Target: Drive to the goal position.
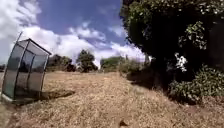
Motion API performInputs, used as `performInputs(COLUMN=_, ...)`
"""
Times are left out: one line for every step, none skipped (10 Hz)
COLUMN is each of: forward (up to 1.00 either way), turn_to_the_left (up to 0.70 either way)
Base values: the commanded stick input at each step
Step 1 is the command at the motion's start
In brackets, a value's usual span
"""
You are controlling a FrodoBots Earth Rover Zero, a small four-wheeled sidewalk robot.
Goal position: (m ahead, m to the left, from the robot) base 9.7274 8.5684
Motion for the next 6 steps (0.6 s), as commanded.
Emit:
performInputs(forward=0.7, turn_to_the_left=0.02)
performInputs(forward=0.7, turn_to_the_left=0.0)
performInputs(forward=0.7, turn_to_the_left=0.0)
performInputs(forward=0.7, turn_to_the_left=0.0)
performInputs(forward=0.7, turn_to_the_left=0.0)
performInputs(forward=0.7, turn_to_the_left=0.0)
